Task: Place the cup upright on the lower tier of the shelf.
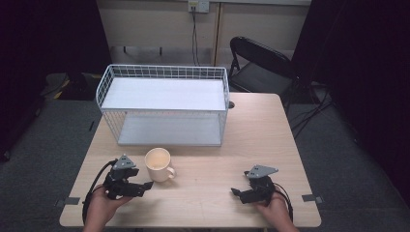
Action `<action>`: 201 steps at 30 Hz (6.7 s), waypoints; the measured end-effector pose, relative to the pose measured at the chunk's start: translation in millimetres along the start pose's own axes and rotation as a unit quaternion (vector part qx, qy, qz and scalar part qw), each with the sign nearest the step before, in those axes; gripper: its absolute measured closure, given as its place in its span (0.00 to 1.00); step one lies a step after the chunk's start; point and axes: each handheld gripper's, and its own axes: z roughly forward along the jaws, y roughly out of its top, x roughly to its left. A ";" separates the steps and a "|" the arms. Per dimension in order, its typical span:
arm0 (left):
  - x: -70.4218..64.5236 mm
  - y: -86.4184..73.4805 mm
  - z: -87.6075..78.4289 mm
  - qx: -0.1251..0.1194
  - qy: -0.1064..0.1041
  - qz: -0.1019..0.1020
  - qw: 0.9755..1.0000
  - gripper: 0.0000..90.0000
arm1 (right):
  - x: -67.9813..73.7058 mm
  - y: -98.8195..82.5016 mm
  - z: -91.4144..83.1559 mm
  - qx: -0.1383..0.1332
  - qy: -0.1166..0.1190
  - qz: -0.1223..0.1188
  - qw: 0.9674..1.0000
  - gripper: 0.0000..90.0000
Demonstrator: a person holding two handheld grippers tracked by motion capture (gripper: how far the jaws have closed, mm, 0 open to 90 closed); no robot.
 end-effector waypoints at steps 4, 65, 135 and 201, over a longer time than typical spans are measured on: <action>0.3 6.5 -5.2 -0.006 0.003 0.000 1.000 0.26 | 0.0 0.0 0.0 0.000 0.000 0.000 1.000 0.17; 23.5 46.1 39.0 0.049 0.065 -0.070 0.994 0.92 | 0.8 0.0 0.0 0.000 -0.003 0.002 1.000 0.17; 30.5 68.9 46.6 -0.106 0.190 -0.125 0.968 0.93 | 0.7 0.0 0.1 0.000 -0.003 0.001 1.000 0.17; 33.9 97.6 94.6 -0.133 0.271 -0.165 0.939 0.92 | 0.8 0.0 0.0 0.000 -0.003 0.001 1.000 0.17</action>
